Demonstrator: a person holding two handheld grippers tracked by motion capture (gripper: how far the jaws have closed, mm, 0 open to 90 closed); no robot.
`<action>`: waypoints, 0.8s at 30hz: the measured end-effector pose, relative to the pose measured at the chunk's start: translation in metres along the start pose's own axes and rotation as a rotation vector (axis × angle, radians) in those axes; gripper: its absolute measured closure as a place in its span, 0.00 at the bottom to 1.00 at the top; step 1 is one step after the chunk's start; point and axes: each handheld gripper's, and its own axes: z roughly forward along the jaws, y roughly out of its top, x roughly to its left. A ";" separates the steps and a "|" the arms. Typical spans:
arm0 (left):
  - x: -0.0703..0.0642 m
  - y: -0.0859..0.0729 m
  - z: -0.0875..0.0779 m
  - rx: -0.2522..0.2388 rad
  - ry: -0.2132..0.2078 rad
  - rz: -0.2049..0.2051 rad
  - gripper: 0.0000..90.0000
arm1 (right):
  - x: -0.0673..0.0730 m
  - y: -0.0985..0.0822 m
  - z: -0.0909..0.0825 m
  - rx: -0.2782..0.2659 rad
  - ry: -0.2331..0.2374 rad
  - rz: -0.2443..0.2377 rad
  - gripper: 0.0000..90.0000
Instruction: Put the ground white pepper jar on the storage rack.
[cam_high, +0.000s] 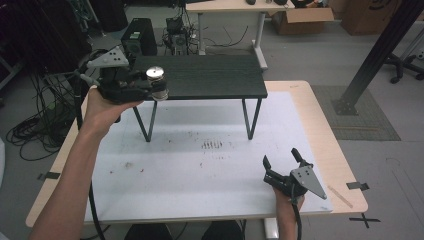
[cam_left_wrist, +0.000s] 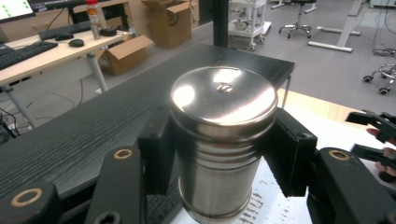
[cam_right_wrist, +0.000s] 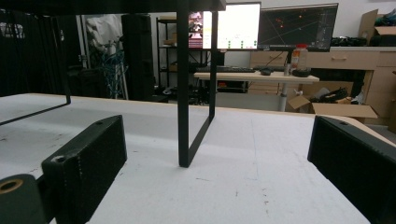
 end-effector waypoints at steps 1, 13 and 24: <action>0.003 0.002 0.005 0.004 0.005 -0.006 0.54 | 0.000 0.000 0.000 0.000 0.001 0.000 0.05; 0.018 0.010 0.039 0.022 0.029 -0.035 0.54 | 0.000 0.000 0.000 0.000 0.000 0.001 0.05; 0.029 0.005 0.060 0.027 0.055 -0.085 0.54 | 0.000 0.000 0.000 -0.001 0.001 -0.001 0.05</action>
